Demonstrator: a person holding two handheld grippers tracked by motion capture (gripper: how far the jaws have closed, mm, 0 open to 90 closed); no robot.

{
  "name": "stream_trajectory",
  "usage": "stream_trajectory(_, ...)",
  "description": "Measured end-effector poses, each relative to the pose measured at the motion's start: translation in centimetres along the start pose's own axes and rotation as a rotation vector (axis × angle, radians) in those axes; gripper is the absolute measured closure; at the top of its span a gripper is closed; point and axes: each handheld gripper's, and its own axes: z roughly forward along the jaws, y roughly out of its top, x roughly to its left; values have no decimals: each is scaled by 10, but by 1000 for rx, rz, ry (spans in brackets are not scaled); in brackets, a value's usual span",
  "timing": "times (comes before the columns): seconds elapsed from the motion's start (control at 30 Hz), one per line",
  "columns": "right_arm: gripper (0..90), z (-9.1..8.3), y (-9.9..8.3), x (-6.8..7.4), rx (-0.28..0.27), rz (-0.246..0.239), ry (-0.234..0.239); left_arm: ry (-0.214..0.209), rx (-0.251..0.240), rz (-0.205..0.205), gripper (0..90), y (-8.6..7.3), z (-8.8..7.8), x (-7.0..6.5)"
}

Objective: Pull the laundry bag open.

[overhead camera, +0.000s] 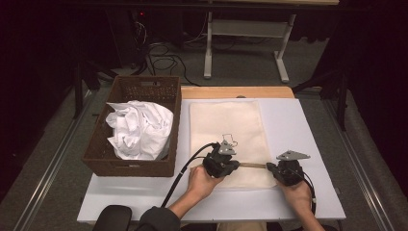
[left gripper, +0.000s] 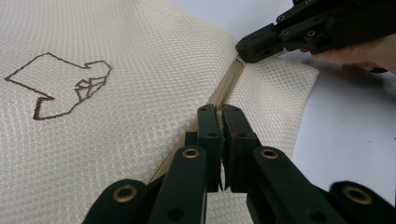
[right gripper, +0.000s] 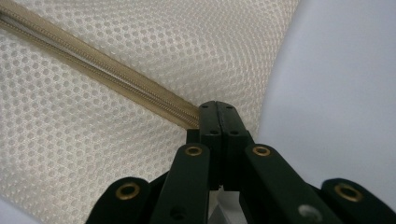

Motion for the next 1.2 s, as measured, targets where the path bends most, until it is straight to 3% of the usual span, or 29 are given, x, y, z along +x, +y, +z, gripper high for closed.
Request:
stream_trajectory(0.4,900,0,0,0,1,13,-1,6,-3,-7,870,-4,-8,4)
stream_trajectory(1.2,900,0,0,0,1,-5,-6,4,-15,-19,870,-13,-24,9)
